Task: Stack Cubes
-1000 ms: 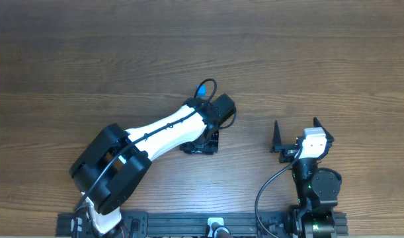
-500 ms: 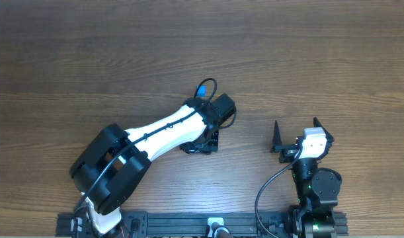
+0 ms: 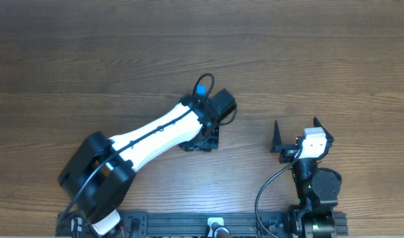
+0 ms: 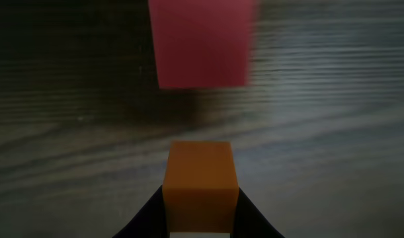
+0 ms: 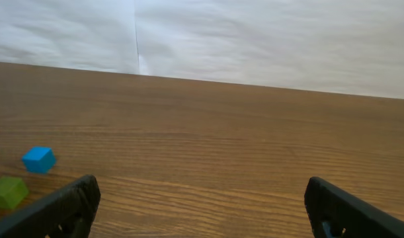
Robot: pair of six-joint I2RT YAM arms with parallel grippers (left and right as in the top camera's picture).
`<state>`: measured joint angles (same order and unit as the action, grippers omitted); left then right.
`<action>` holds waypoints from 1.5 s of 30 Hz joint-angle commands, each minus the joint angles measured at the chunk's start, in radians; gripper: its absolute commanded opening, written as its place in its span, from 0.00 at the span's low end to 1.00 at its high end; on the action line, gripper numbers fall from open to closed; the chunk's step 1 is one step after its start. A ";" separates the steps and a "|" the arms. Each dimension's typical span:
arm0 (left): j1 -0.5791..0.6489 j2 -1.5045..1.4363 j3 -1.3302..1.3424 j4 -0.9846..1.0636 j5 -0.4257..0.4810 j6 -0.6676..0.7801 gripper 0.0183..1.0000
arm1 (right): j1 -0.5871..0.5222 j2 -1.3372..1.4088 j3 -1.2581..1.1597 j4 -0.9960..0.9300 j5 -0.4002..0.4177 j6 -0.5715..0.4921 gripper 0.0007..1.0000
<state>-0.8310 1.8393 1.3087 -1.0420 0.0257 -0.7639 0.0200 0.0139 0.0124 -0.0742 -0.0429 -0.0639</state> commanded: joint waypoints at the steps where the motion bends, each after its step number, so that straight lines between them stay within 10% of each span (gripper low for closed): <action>1: 0.020 -0.045 0.140 -0.076 -0.024 0.002 0.02 | 0.004 -0.009 -0.007 0.002 0.007 -0.005 0.99; 45: 0.091 0.137 0.264 -0.103 -0.050 0.050 0.02 | 0.004 -0.009 -0.007 0.002 0.007 -0.005 0.99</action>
<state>-0.7422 1.9614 1.5578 -1.1461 -0.0154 -0.7254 0.0200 0.0139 0.0124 -0.0742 -0.0429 -0.0639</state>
